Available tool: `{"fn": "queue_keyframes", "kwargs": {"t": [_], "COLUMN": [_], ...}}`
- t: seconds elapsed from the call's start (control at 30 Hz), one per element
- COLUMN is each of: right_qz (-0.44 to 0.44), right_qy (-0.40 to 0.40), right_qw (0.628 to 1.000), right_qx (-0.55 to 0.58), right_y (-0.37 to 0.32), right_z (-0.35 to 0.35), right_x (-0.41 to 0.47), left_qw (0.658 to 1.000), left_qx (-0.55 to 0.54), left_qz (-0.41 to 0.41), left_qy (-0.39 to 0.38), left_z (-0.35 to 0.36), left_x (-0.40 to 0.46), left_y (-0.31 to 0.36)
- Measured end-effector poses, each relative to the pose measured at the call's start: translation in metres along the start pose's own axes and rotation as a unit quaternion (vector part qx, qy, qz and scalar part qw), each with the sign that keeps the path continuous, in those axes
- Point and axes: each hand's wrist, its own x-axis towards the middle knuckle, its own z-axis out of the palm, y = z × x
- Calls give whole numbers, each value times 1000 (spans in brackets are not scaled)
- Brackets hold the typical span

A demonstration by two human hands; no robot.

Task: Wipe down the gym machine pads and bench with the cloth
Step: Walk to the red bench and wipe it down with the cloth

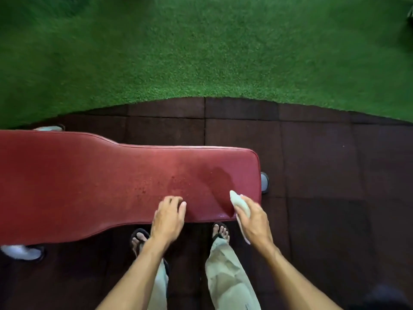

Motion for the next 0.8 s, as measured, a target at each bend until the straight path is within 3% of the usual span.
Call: {"fn": "queue_keyframes", "kwargs": {"t": [0.2,0.27,0.37,0.47,0.53,0.7,0.8], "right_qz": [-21,-46,-103,-54,-78,-281,-297], "right_qy": [166,223,238,278,287,206,202], "right_qw": [985,972,965,956,949,918,895], "right_qx": [47,50,-30,-76,-99,-191,-264], "right_y": [-17,-29,-47,-57,-51,16,61], "right_z": [46,63,103,146,163,162,122], "right_x": [73,95,123,131,123,61,59], "left_qw": [980,973,966,955,951,947,948], "left_qx": [114,141,184,228,239,242,239], "left_qz": [111,127,123,130,124,127,124], "left_qy": [124,132,131,136,154,169,167], "left_z": [1,-1,-3,8,16,17,17], "left_x": [78,94,109,114,115,116,115], "left_y": [-47,-60,-78,-91,-96,-96,-94]}}
